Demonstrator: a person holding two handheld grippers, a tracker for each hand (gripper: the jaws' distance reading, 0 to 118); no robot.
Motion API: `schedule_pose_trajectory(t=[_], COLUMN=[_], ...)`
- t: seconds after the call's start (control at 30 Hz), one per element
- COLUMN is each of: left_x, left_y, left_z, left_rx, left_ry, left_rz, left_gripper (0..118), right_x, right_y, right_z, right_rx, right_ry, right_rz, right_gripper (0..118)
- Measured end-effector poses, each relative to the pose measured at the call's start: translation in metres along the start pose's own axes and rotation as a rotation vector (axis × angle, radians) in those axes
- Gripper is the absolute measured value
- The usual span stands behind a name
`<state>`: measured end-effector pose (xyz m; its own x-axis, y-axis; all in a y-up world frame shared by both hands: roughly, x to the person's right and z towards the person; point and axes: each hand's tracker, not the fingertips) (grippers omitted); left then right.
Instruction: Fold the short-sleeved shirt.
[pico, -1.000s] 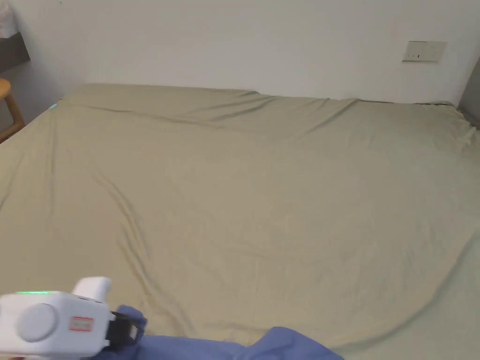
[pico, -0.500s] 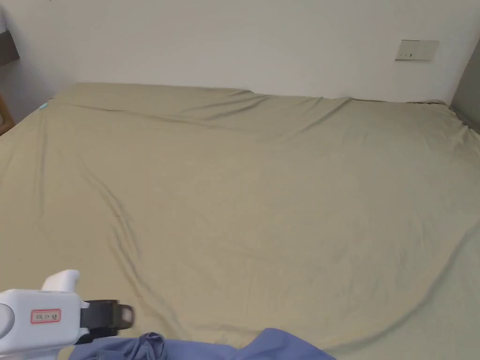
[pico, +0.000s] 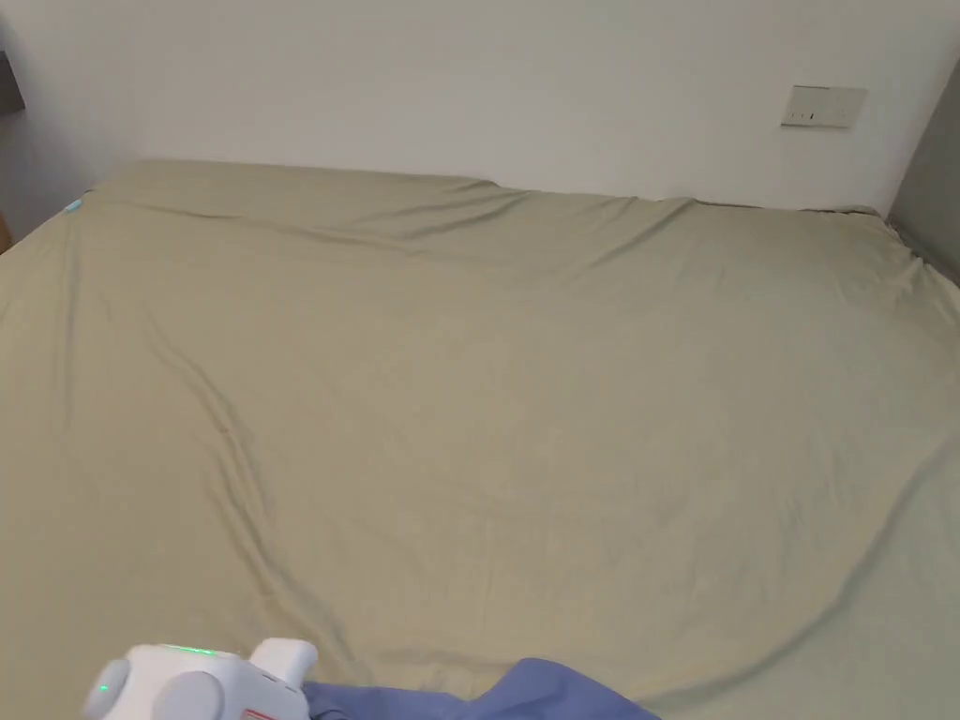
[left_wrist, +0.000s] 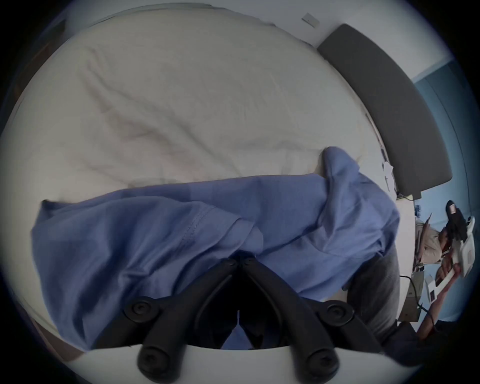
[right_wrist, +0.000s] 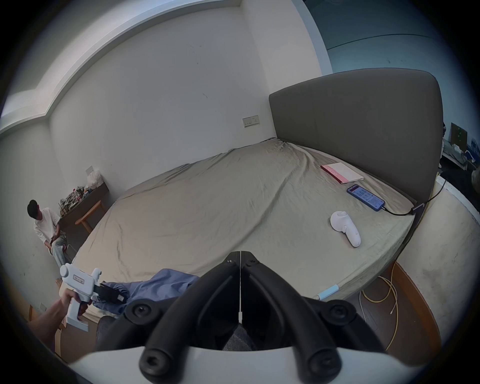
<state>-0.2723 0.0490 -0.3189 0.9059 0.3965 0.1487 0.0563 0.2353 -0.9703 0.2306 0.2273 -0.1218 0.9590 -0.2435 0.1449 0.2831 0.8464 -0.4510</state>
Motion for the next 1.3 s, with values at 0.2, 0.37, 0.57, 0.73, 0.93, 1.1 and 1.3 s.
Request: schedule_pose_trajectory(t=[0.2,0.37,0.57,0.73,0.93,1.1,1.3], left_x=[-0.033,-0.105,-0.184,-0.148,-0.129,-0.129,-0.15], left_y=[-0.002,-0.026,-0.061,-0.062,-0.047,-0.062,-0.08], left_z=[0.069,0.134,0.097,0.071,0.053,0.098,0.155], left_rx=[0.245,0.421,0.332,0.373,0.324,0.402,0.513], left_ry=[-0.13,-0.234,-0.187,-0.382,-0.282,-0.115,-0.065], left_rz=[0.073,0.297,0.603,0.481,0.482,0.396,0.434], left_gripper=[106,110,110,107,25,25,24], right_x=[-0.009,-0.015,-0.02,-0.02,-0.029,-0.027,-0.032], right_y=[0.004,0.01,0.014,0.011,0.005,0.003,0.006], right_z=[-0.002,-0.002,-0.002,-0.007,-0.008,-0.007,-0.001], right_rx=[-0.006,0.011,0.024,0.004,-0.011,-0.011,0.039], right_ry=[0.018,0.033,0.052,0.055,0.061,0.073,0.038], right_rz=[0.026,0.069,0.067,0.048,0.062,0.056,0.101], right_gripper=[8,8,8,8,8,8,8])
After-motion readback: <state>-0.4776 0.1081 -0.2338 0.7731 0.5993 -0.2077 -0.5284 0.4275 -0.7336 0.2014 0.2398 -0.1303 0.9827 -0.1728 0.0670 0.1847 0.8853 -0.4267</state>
